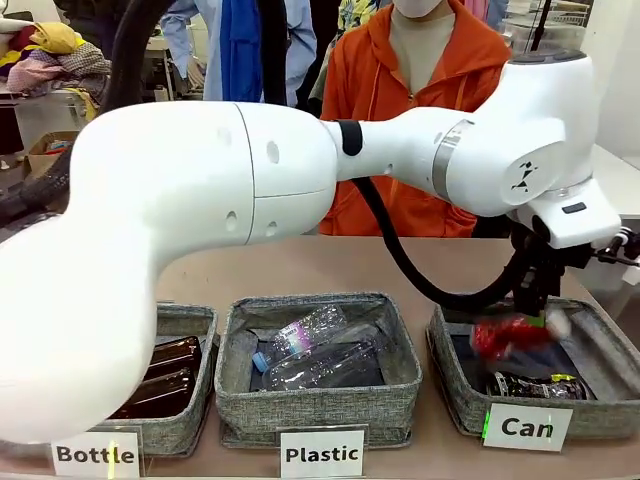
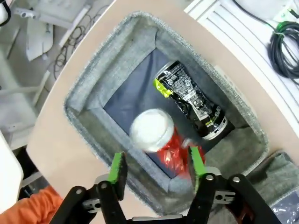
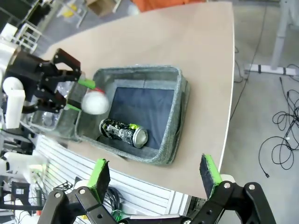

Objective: Sort the can waste into the basket.
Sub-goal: Pick up the can waste from the table and place it in the right Fabric basket.

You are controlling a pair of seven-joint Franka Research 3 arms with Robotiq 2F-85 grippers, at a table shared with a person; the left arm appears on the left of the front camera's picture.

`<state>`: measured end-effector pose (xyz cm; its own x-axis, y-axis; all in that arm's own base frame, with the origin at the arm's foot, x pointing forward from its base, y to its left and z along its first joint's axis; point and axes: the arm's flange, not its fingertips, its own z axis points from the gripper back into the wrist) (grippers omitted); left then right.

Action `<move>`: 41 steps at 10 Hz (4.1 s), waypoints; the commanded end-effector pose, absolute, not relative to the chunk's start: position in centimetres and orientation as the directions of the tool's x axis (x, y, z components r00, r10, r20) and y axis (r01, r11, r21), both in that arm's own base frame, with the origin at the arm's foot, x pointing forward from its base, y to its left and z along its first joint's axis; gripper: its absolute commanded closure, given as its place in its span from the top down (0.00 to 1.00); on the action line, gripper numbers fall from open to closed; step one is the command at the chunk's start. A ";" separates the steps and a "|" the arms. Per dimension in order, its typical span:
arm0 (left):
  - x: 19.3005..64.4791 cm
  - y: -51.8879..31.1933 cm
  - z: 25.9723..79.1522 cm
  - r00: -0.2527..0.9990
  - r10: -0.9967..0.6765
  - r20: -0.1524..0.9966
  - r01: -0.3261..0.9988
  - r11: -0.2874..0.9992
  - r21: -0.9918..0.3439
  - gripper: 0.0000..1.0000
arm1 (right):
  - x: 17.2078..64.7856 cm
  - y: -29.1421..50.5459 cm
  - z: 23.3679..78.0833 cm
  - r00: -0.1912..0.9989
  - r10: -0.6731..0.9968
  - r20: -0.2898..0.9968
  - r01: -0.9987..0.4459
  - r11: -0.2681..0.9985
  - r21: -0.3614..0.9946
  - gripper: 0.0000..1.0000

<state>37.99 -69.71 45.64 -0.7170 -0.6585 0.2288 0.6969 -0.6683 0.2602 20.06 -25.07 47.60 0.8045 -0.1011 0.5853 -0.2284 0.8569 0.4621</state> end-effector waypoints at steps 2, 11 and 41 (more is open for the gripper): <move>38.7 -71.5 46.2 -0.728 -0.656 0.202 0.685 -0.678 0.266 1.00 | 20.1 -25.4 48.0 0.821 -0.106 0.561 -0.208 0.860 0.466 1.00; 38.1 -60.3 50.9 -0.677 -0.720 0.156 0.736 -0.651 0.185 1.00 | 23.1 -21.3 49.5 0.753 -0.027 0.657 -0.398 0.777 0.488 1.00; 39.9 -0.4 34.4 0.695 0.129 0.707 0.716 -0.201 -0.668 1.00 | 40.6 2.1 41.5 0.991 -0.082 -0.108 0.123 0.211 0.970 1.00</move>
